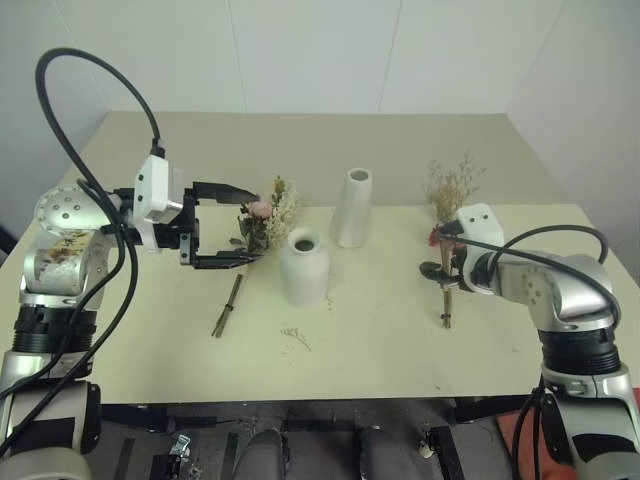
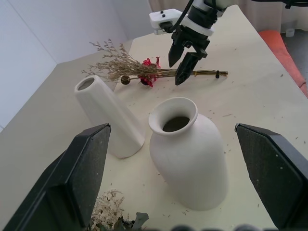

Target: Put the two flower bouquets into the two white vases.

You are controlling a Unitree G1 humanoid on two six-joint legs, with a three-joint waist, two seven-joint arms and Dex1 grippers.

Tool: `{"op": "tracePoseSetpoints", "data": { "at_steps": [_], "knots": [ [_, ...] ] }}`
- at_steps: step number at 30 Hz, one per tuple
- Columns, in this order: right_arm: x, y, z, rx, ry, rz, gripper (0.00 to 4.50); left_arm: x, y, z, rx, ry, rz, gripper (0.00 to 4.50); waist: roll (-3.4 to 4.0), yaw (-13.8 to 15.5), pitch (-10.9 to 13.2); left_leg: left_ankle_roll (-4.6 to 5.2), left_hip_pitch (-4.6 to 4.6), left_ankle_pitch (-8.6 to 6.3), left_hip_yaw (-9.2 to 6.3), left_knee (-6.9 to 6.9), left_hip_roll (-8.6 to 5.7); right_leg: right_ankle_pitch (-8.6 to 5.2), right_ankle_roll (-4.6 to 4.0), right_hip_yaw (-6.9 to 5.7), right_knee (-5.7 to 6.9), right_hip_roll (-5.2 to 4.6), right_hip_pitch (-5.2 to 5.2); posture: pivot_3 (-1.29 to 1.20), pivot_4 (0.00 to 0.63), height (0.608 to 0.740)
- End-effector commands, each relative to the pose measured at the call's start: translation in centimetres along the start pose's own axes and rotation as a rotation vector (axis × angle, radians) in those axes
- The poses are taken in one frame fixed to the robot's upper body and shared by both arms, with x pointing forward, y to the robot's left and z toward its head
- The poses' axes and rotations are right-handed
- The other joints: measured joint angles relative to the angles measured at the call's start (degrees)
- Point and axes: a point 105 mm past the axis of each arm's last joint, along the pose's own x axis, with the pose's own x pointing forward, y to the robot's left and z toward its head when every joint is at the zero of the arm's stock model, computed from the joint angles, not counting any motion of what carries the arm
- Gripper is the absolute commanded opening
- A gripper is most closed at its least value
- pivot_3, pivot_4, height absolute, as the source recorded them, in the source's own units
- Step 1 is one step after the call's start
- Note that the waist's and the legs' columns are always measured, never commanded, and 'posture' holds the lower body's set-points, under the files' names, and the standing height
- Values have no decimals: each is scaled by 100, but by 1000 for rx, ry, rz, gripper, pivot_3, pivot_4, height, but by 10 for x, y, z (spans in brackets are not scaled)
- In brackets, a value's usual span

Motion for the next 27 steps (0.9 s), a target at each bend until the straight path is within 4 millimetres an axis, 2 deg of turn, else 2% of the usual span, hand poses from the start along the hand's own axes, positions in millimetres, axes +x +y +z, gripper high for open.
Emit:
{"op": "tracePoseSetpoints", "data": {
  "at_steps": [1, 5, 8, 19, 24, 27],
  "knots": [
    [-2, -9, 11, -5, -30, -42, 4476, -1, -1, 4, 41, 1, 2, 4500, 0, -5, 0, 0, 1, 0, 0, 0, 0, 0, 0, 0, 0, 0, 0, 0, 150, 740],
    [6, -7, 11, 6, -17, -27, 4476, 0, -2, 3, 40, 4, 1, 4500, 0, -23, 0, 0, 2, 0, 0, 0, 0, 0, 0, 1, 0, 0, 0, 0, 150, 740],
    [10, -9, 16, 34, -17, -18, 3919, 1, -2, 3, 42, 5, 0, 4500, 0, -38, 0, 0, 5, 0, 1, 0, 0, 0, 0, 2, 0, 1, 0, 0, 150, 740],
    [22, -18, 16, 102, 57, -3, 138, 1, -3, 1, 42, 11, -10, 4500, 0, -32, 0, 0, 2, 0, 0, -4, 0, 0, 0, 1, 0, 0, 1, 0, 150, 740],
    [23, -22, 17, 116, 54, -24, 36, 2, 0, 0, 48, 13, -7, 4500, 1, -34, 0, 0, 9, 0, 0, -4, 0, 0, 0, 1, 0, 0, 4, 0, 150, 740],
    [16, -35, 38, 113, -73, -116, 36, 2, 1, 1, 54, 10, -4, 4500, 1, -33, 0, 0, 10, 0, 1, -4, 0, 0, 0, 1, 1, 0, 5, 0, 150, 740]
  ]
}}
